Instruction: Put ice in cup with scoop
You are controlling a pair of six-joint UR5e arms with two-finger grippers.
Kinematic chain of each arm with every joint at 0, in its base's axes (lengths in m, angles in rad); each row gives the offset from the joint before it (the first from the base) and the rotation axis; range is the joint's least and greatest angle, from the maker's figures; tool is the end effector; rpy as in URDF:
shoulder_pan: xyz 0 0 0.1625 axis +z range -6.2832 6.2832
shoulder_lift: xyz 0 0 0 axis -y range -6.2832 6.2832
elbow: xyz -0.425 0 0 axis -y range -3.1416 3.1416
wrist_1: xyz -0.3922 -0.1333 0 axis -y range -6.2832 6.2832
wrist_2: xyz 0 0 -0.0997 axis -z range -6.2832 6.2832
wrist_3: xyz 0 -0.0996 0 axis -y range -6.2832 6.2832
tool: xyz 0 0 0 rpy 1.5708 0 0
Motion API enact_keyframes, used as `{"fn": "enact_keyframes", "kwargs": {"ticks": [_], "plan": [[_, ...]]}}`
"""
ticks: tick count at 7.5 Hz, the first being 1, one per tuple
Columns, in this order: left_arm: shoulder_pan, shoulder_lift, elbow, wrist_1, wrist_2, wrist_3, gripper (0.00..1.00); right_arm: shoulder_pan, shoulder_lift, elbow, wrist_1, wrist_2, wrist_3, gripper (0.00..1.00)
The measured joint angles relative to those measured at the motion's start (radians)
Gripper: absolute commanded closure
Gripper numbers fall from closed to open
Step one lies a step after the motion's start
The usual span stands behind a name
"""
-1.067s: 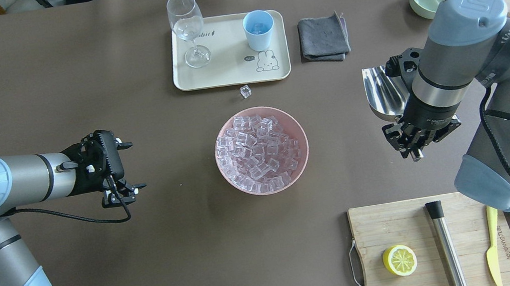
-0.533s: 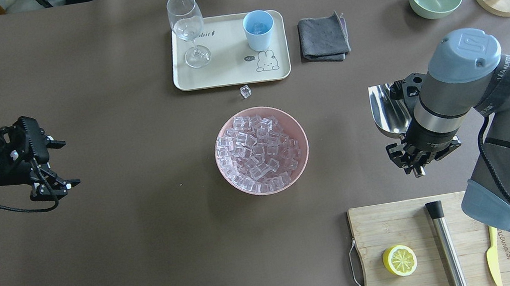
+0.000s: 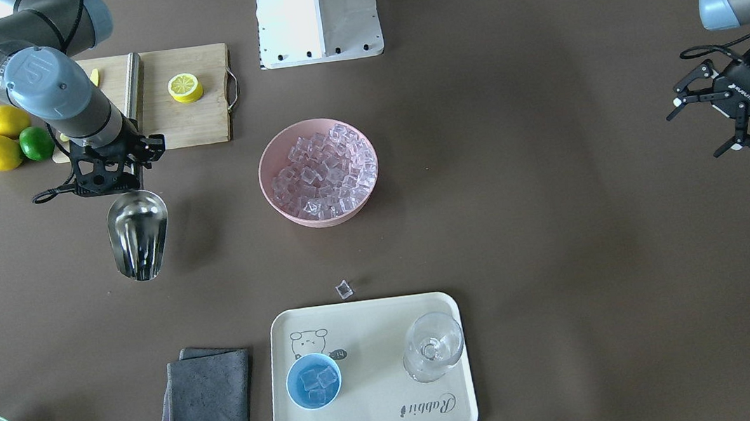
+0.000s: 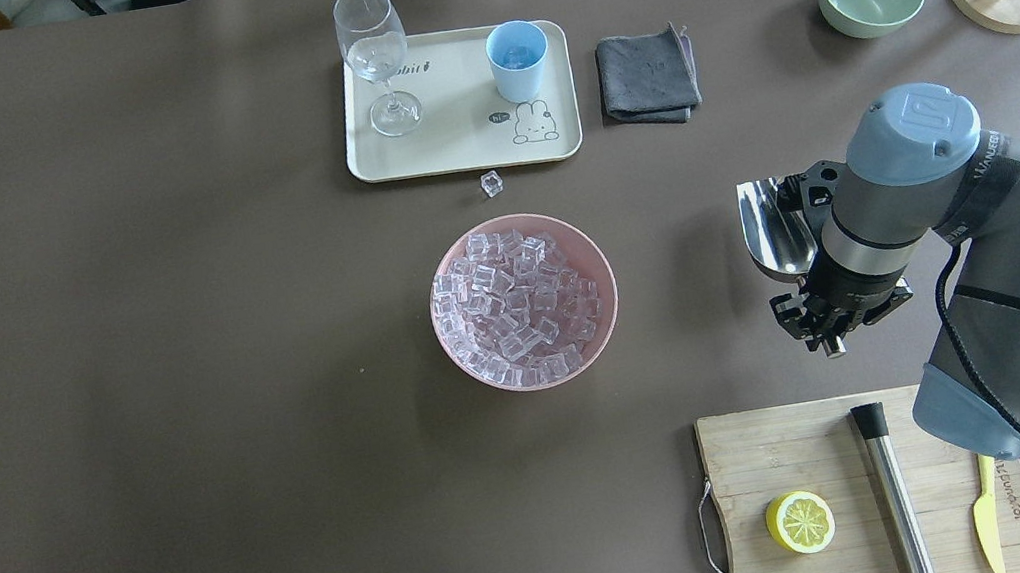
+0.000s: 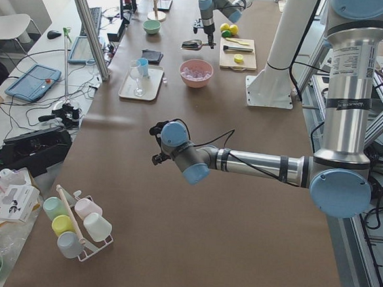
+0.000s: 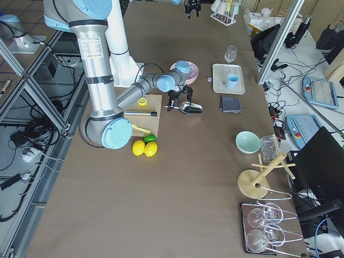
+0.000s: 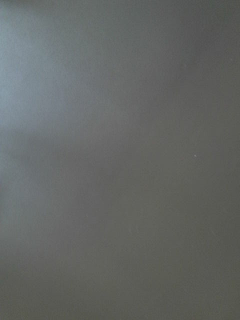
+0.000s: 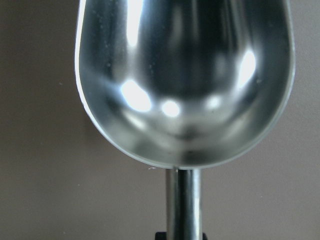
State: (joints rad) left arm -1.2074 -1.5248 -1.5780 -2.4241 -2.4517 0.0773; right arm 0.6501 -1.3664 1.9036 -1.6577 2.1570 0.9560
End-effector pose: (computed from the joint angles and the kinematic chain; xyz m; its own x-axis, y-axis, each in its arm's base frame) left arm 0.1203 -0.4752 0.5732 0.3754 0.7979 -0.4715 -0.2737 0.5815 0.7661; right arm -0.3898 -0.3946 0.4093 0.7657 -0.0214 0.6428 0.1580 0.9751 -0.1558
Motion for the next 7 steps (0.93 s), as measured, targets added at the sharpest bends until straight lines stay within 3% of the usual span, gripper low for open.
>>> {"fn": "enact_keyframes", "kwargs": {"ticks": [1, 3, 6, 7], "plan": [[-0.064, 0.020, 0.017, 0.025, -0.028, 0.001, 0.02, -0.002, 0.004, -0.010, 0.002, -0.003, 0.001, 1.00], [-0.183, 0.044, 0.022, 0.221, -0.046, 0.026, 0.02, -0.004, 0.009, -0.028, 0.005, -0.005, 0.001, 1.00], [-0.353, 0.043, 0.020, 0.541, -0.038, 0.299, 0.02, -0.006, 0.008, -0.059, 0.061, -0.005, 0.008, 1.00], [-0.380, 0.039, 0.020, 0.604, -0.036, 0.332, 0.02, -0.006, 0.007, -0.062, 0.066, -0.004, 0.009, 0.76]]}}
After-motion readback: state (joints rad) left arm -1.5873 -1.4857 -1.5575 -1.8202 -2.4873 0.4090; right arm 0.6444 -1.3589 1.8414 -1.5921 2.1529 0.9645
